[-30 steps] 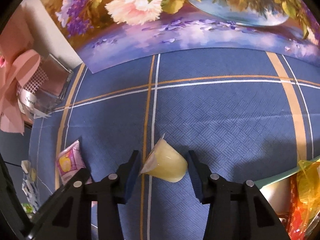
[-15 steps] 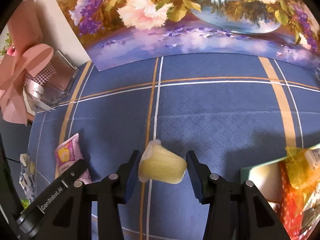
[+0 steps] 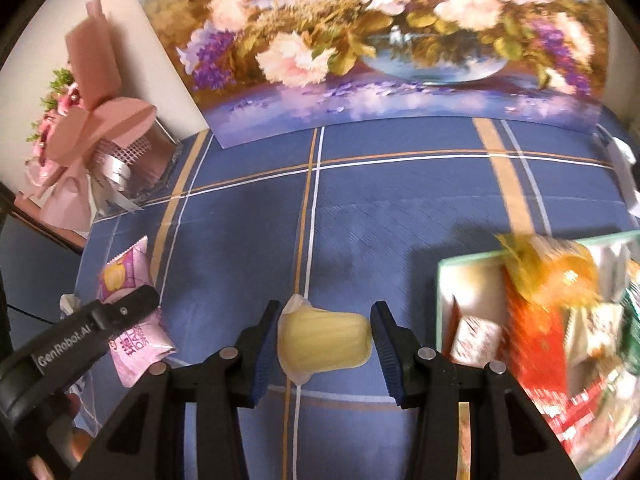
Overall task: Organize snacks
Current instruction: 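Carry the jelly cup over the tray with the right tool while the left carries the pink packet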
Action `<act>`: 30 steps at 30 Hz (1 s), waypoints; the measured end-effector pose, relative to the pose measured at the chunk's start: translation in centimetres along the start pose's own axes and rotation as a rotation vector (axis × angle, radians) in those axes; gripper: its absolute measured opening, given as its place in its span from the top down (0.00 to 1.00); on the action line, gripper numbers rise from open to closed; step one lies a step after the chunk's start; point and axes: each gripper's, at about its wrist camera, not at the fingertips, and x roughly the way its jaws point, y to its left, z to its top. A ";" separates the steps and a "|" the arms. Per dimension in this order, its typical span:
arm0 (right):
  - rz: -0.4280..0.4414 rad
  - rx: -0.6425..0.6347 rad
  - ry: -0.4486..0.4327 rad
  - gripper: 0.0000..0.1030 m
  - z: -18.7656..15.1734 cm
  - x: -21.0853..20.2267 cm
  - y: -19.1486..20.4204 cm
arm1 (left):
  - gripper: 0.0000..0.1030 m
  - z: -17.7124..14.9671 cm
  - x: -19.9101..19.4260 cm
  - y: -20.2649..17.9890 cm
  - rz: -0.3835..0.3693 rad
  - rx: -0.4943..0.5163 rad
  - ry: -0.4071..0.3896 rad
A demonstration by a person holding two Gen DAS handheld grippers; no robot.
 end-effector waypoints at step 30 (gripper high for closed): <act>-0.048 0.177 -0.118 0.54 -7.3 -9.7 -9.5 | 0.62 -10.4 -6.2 -11.3 -0.166 0.253 -0.003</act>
